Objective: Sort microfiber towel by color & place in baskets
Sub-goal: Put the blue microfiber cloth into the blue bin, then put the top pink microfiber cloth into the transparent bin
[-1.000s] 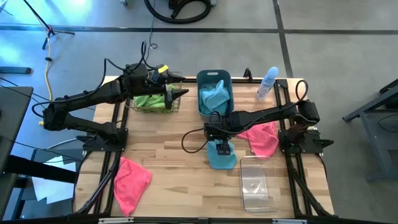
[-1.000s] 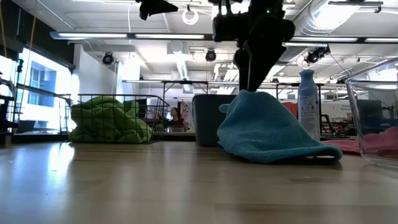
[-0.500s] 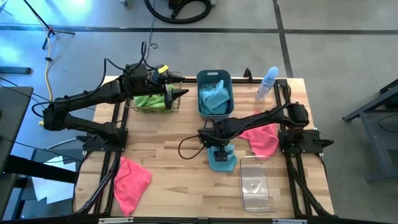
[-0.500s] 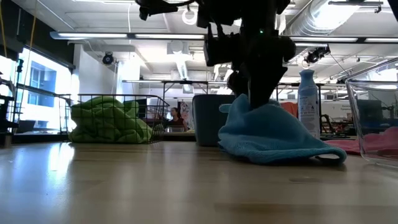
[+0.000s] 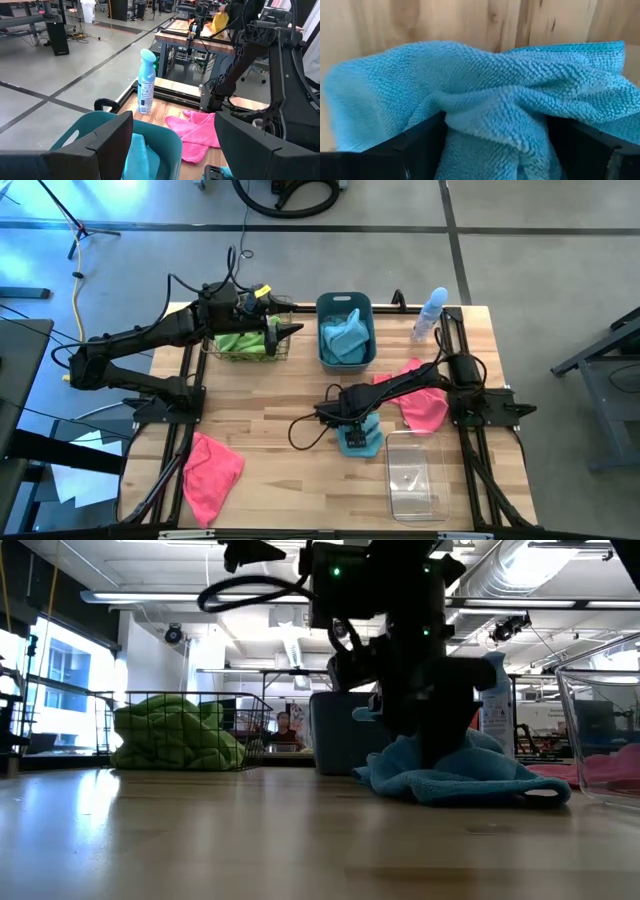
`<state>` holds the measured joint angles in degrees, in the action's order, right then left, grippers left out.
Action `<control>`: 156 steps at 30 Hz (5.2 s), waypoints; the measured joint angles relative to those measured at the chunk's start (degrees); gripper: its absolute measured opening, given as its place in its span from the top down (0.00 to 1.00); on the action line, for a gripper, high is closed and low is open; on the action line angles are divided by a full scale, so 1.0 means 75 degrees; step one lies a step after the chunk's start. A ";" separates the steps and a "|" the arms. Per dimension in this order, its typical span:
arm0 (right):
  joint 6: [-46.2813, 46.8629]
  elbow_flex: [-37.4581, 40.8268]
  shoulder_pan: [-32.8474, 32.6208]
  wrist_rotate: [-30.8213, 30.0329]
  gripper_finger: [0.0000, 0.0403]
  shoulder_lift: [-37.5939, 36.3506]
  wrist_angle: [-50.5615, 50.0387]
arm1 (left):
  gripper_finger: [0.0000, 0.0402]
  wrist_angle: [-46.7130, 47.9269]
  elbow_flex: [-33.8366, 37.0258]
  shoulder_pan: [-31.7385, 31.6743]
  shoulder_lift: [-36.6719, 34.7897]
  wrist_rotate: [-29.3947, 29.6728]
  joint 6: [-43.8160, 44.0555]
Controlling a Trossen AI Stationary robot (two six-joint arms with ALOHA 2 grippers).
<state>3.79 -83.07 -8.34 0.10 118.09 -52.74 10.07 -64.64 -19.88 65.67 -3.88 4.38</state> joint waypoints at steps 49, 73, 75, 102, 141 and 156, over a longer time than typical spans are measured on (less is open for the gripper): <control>0.0797 0.0004 0.0629 0.1285 0.99 -0.3369 -0.0188 | 0.34 0.0002 -0.0446 -0.0012 -0.0906 0.0612 -0.0739; -0.0909 -0.0632 0.4240 0.0344 0.99 -0.3641 0.2373 | 0.34 -0.0766 -0.0446 -0.0010 -0.0915 0.0612 -0.0612; -0.1188 -0.0913 0.4445 0.0196 0.99 -0.3460 0.2348 | 0.34 -0.0764 -0.0446 -0.0012 -0.0915 0.0612 -0.0607; -0.2576 -0.1457 0.4980 -0.0181 0.98 -0.0182 0.0685 | 0.34 -0.0758 -0.0443 -0.0011 -0.0915 0.0836 -0.0189; -0.3372 -0.3449 0.4928 -0.0120 0.26 0.0162 -0.1487 | 0.34 -0.0706 -0.0431 0.0003 -0.1024 0.0831 -0.0219; -0.2530 -0.4870 0.4798 0.1728 0.25 0.0025 -0.2425 | 0.34 0.0595 -0.0431 0.0005 -0.1562 0.0802 -0.0058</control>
<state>-15.18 -119.59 27.65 13.06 118.28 -70.92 14.52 -67.88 -19.84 53.95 2.13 3.95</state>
